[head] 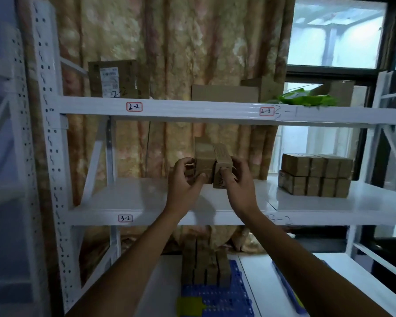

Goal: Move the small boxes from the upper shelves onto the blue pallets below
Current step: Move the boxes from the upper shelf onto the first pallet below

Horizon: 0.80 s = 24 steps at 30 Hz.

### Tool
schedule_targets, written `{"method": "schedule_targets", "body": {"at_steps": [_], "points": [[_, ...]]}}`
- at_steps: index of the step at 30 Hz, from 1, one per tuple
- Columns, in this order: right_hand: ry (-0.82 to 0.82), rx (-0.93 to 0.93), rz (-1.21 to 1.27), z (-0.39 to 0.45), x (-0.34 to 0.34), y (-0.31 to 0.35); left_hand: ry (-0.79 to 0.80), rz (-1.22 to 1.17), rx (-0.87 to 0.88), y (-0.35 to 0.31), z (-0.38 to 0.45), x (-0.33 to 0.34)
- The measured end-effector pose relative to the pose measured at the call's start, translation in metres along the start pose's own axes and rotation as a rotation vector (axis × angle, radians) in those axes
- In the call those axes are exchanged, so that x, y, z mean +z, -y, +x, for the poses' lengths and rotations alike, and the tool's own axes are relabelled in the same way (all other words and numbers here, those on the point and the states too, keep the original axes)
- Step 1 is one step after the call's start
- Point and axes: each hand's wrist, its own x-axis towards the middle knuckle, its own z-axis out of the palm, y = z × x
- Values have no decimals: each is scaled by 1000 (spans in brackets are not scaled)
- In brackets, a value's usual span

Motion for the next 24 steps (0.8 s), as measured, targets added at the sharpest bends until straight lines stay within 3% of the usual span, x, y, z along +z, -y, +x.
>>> {"method": "schedule_targets", "body": {"at_steps": [11,24], "points": [[1,119,-59,-121,-74,26,65,86,-109,-36,-126,31],[29,426,-93,-253,-107,-70,230,181,-354,36,-272,47]]}}
